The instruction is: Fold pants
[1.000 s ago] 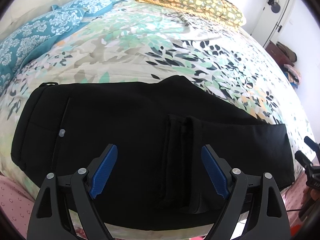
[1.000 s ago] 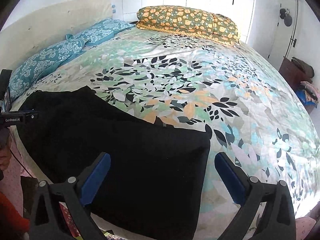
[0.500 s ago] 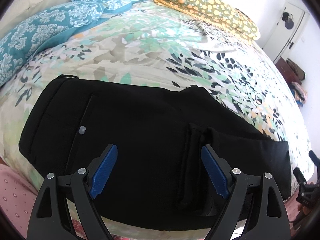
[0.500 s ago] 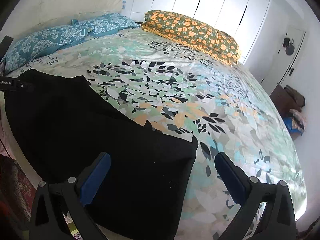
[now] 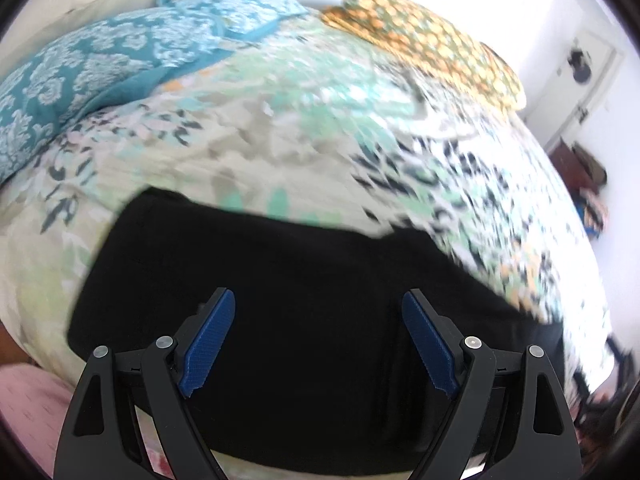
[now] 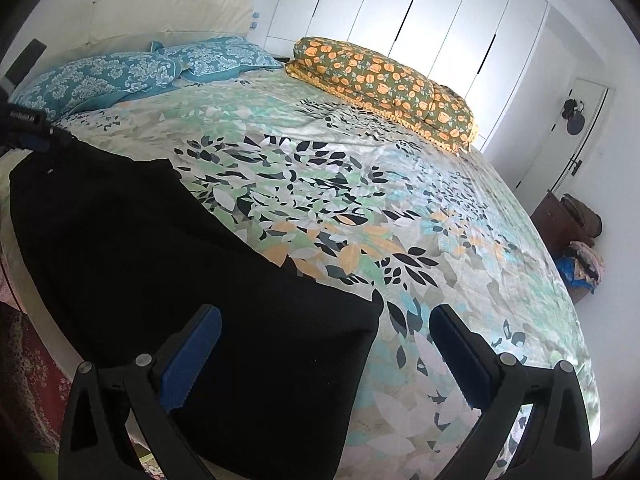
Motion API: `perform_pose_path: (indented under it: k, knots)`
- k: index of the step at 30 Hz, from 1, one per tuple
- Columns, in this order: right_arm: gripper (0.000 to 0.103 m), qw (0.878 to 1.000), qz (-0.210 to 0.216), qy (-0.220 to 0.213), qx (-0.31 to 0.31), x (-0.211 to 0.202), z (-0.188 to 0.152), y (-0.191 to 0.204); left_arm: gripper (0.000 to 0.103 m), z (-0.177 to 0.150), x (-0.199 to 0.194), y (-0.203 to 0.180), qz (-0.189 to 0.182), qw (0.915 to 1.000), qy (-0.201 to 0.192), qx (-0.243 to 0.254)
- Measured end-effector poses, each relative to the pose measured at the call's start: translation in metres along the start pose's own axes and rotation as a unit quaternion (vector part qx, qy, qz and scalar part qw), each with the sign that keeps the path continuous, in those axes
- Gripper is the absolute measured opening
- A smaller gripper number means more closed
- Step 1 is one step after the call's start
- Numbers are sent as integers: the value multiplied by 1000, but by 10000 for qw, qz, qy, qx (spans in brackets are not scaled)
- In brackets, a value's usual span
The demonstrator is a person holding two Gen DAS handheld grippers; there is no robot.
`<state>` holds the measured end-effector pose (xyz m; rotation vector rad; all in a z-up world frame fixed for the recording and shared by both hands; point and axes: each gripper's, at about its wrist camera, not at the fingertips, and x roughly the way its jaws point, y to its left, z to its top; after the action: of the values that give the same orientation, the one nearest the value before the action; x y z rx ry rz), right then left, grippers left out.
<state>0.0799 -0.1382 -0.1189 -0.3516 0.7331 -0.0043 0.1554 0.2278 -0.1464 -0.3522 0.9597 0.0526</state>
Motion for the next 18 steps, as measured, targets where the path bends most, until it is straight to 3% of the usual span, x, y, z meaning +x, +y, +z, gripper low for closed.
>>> perform_pose_path:
  k: [4,7,11,18]
  knots:
    - [103,9998,143,19,111,0,-2,-2,92,39,2,63,160,9980,358,-500]
    - [103,9995,210,79,227,3,-3,-4,92,47,16,97,392,9933,852,-681]
    - [103,9990,257,158,331,6,-4,-7,92,38,29,107,373,9909,1175,-537]
    - [103,9988,280,247,312,7,-6,-6,92,32,39,116,93,9876,1414,-672]
